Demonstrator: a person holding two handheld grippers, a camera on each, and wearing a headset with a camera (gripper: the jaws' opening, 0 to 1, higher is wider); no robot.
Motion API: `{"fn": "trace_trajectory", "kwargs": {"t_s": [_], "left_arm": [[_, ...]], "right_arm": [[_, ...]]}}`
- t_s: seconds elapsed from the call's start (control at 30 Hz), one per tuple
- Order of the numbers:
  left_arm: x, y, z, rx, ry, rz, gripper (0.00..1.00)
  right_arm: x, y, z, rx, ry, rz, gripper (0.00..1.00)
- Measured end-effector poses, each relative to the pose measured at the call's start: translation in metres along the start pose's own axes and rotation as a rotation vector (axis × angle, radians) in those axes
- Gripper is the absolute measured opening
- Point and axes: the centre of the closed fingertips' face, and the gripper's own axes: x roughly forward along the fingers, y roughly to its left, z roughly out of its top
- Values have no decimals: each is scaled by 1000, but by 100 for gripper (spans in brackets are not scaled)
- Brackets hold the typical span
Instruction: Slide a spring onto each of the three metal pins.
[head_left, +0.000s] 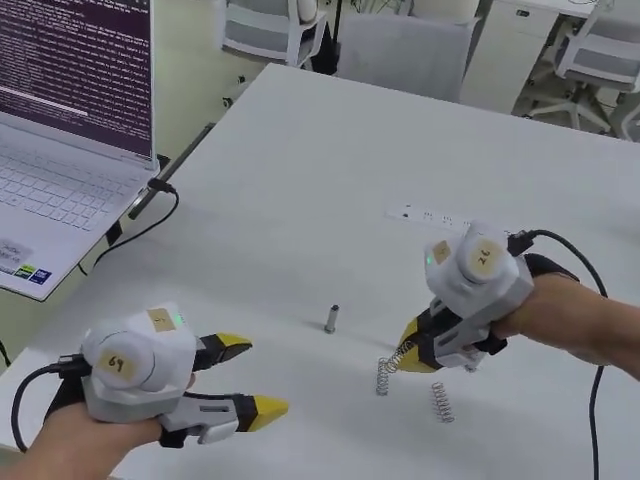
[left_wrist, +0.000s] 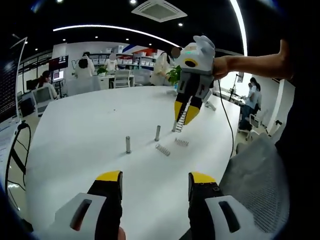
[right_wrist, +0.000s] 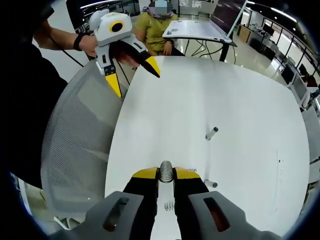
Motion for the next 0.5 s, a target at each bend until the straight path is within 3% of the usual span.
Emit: {"fn": "trace_trajectory", "kwargs": {"t_s": [0.5], "left_arm": [[-10, 10, -4, -41, -13, 50, 49]], "right_arm": [[13, -31, 0, 19, 18, -14, 8]]}}
